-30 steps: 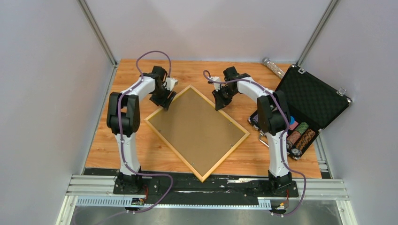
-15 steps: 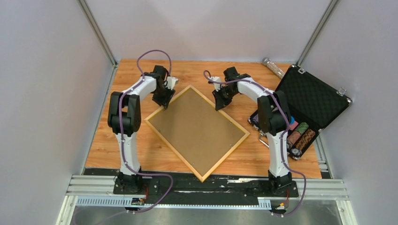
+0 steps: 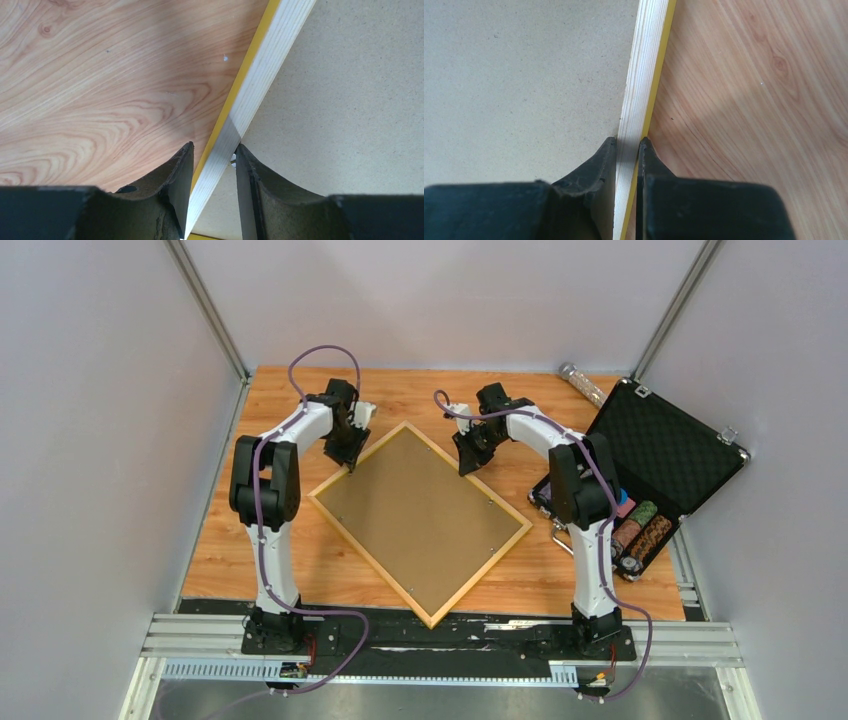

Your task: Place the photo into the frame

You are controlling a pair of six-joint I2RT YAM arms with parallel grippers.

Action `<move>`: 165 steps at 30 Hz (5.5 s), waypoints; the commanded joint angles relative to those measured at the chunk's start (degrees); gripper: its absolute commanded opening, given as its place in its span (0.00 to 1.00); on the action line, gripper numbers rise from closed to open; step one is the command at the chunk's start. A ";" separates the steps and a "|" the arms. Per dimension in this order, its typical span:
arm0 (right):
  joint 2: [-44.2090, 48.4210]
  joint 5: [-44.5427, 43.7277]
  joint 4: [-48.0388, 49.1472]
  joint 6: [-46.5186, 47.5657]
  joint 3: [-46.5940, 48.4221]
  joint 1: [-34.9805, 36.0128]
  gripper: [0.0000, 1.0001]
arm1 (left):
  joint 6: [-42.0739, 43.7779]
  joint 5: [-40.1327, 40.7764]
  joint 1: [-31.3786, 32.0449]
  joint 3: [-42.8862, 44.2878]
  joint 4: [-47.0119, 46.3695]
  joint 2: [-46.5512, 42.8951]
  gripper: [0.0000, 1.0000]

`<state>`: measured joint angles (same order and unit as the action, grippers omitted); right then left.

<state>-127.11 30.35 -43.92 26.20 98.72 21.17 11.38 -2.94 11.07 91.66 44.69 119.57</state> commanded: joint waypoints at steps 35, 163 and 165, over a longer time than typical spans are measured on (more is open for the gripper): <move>-1.30 -0.72 -2.22 0.08 -2.29 0.72 0.01 | -7.88 -3.25 -5.01 -0.59 -1.32 -6.96 0.97; -2.35 -1.78 -1.50 -0.71 -3.62 0.63 0.02 | -2.45 2.34 -4.48 -12.97 -7.90 -3.58 0.61; -2.35 -1.78 -1.45 -0.75 -3.62 0.63 0.02 | -2.42 2.37 -4.41 -12.96 -7.81 -3.51 0.59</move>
<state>-126.98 31.16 -41.71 23.79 97.76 21.67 6.85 -5.52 6.68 81.28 36.73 113.56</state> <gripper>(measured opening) 0.120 0.609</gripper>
